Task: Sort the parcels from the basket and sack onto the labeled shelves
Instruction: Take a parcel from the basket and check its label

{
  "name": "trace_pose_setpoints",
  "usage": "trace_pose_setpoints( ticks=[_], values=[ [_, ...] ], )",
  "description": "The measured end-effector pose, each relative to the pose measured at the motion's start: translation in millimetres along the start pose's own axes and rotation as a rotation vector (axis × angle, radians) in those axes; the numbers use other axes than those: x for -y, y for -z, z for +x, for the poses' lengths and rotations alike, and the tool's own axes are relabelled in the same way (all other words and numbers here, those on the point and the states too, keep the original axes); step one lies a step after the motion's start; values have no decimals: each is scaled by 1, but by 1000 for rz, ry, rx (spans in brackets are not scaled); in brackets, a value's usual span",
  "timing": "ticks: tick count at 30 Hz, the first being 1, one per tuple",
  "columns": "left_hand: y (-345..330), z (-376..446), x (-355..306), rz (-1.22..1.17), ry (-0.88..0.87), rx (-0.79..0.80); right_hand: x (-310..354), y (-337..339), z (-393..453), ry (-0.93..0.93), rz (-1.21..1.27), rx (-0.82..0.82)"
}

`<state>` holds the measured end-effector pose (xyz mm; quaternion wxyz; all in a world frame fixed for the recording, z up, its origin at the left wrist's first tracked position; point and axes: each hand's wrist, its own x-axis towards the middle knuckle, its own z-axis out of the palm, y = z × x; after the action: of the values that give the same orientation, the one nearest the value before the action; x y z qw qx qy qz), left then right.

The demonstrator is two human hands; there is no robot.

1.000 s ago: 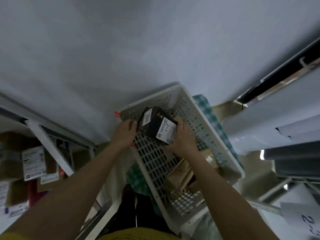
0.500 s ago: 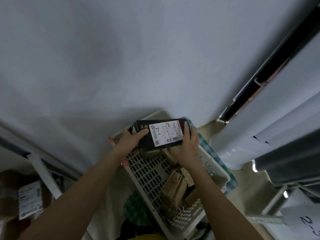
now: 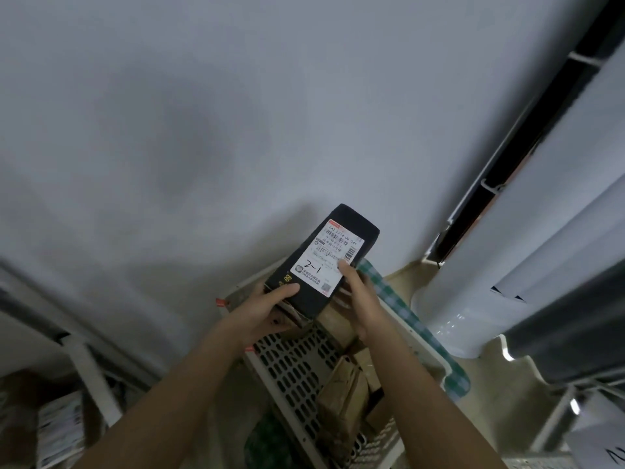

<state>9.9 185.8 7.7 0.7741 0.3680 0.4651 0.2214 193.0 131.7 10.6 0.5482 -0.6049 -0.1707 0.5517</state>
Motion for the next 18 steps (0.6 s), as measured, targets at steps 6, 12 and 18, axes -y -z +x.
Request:
trace_pose_setpoints(
  ticks=[6,12,18],
  values=[
    [5,-6,-4,151,-22,41,5,13,-8,40,-33,19],
    [-23,-22,-21,244,-88,102,4,30,-27,74,-181,144],
    [-30,-26,-6,339,-78,114,-8,41,-32,90,-271,264]
  ],
)
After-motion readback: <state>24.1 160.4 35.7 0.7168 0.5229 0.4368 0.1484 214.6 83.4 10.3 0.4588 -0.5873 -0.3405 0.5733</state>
